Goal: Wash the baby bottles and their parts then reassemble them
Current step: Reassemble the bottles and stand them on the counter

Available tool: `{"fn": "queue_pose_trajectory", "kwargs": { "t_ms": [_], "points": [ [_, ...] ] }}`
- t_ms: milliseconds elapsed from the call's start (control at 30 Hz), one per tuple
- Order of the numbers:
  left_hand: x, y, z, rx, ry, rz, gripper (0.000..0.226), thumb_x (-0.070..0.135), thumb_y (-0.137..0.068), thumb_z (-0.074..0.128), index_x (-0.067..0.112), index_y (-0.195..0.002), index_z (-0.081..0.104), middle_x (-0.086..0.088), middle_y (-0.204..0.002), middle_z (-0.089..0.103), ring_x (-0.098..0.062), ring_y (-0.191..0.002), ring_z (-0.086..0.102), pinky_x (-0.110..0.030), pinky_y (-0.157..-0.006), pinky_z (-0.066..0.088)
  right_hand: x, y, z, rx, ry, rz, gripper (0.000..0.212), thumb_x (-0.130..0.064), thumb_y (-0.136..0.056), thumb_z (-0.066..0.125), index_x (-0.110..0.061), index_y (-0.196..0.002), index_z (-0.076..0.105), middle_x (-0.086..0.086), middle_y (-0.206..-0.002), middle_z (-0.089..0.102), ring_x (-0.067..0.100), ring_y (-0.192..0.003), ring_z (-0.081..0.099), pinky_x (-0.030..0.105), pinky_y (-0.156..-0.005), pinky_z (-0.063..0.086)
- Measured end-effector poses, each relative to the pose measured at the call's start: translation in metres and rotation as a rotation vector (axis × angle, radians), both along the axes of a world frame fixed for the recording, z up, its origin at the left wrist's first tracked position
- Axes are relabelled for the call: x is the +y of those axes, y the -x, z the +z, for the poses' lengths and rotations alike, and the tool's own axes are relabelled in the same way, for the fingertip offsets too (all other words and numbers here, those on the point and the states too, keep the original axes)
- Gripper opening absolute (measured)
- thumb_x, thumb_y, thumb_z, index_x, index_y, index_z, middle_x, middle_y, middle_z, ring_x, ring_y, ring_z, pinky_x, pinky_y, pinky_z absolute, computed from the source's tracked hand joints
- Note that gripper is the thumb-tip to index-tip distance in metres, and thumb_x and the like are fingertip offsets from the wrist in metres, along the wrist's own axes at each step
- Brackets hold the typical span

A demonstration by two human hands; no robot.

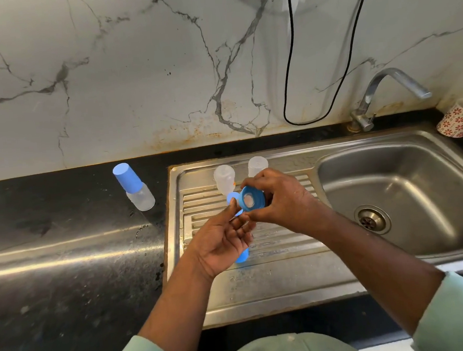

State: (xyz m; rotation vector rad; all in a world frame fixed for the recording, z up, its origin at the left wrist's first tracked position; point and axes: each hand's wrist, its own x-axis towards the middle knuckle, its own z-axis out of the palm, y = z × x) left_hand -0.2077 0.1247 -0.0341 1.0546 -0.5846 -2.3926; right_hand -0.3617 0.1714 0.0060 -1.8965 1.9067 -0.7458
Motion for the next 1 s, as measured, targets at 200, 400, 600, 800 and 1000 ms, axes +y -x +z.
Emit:
{"fn": "queue_pose_trajectory", "kwargs": {
  "t_ms": [200,400,600,800,1000],
  "points": [
    [0.004,0.006,0.005,0.020,-0.053,0.123,0.035,0.023,-0.076,0.070,0.002,-0.104,0.068,-0.011,-0.080,0.066,-0.015,-0.072,0.057,-0.026,-0.074,0.047,0.000,-0.007,0.007,0.024,0.002,0.029,0.050,-0.028,-0.079,0.079,-0.021,-0.125,0.059,-0.001,-0.110,0.055,0.012,-0.098,0.052,0.028,-0.084,0.053],
    [-0.003,0.007,0.018,-0.138,0.016,0.167,0.012,0.011,-0.095,0.061,0.000,-0.097,0.065,-0.013,-0.074,0.070,-0.017,-0.069,0.065,-0.026,-0.064,0.058,0.001,-0.018,0.011,0.080,0.059,0.055,0.047,-0.026,-0.080,0.077,-0.019,-0.119,0.053,-0.006,-0.104,0.041,0.011,-0.091,0.048,0.014,-0.071,0.042],
    [0.001,0.015,0.027,-0.222,-0.096,0.240,0.006,0.006,-0.093,0.061,0.000,-0.093,0.062,-0.013,-0.065,0.064,-0.016,-0.056,0.061,-0.023,-0.044,0.052,0.002,-0.028,0.006,0.143,0.097,0.057,0.041,-0.020,-0.081,0.076,-0.013,-0.116,0.054,-0.006,-0.105,0.036,0.011,-0.085,0.046,0.007,-0.064,0.032],
    [0.003,0.016,0.023,-0.139,-0.208,0.215,0.007,0.000,-0.092,0.057,-0.001,-0.085,0.060,-0.011,-0.063,0.059,-0.013,-0.048,0.056,-0.024,-0.051,0.053,-0.002,-0.026,0.005,0.067,-0.009,0.033,0.042,-0.022,-0.082,0.076,-0.019,-0.115,0.051,-0.003,-0.112,0.051,0.012,-0.092,0.052,0.010,-0.068,0.037],
    [0.001,0.009,0.013,-0.076,-0.094,0.128,0.024,0.021,-0.096,0.061,-0.001,-0.105,0.066,-0.011,-0.072,0.063,-0.015,-0.064,0.058,-0.025,-0.060,0.052,-0.005,0.000,0.013,-0.421,-0.180,0.021,0.038,-0.024,-0.079,0.080,-0.020,-0.113,0.064,0.000,-0.106,0.062,0.017,-0.076,0.069,0.021,-0.061,0.055]
  ]
}}
